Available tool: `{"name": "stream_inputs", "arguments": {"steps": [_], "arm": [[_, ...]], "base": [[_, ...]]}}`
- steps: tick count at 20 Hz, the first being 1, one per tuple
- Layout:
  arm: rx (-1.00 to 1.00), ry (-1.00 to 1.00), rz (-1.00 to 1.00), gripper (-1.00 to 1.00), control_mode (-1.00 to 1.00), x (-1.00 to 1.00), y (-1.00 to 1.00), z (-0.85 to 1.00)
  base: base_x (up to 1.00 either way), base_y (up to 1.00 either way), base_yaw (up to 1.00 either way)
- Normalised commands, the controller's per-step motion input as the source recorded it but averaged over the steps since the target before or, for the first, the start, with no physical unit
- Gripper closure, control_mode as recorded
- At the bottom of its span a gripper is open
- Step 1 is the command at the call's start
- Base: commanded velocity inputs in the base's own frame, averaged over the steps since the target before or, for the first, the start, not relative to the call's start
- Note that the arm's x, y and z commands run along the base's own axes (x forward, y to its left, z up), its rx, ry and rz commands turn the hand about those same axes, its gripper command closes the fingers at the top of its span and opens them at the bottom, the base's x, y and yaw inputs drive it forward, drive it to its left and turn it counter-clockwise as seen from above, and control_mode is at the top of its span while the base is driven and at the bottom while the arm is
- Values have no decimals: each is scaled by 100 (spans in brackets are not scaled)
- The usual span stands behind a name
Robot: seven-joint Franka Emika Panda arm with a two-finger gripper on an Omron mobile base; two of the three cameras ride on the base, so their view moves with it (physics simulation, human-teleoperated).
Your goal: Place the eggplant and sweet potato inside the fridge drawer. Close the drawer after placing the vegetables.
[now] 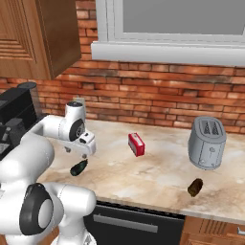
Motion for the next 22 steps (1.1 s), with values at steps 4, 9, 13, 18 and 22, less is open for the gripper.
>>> {"name": "stream_inputs", "arguments": {"steps": [4, 9, 13, 18, 22], "arm": [[1, 10, -11, -100, -100, -13, 1, -33], [1, 10, -10, -100, -100, -7, 0, -25], [0, 9, -4, -100, -100, 0, 0, -26], [0, 9, -2, -100, -100, 11, 0, -29], [0, 10, 0, -100, -100, 3, 1, -24]], "base": [[0, 0, 0], [0, 0, 0], [0, 0, 0], [0, 0, 0], [0, 0, 0]]}}
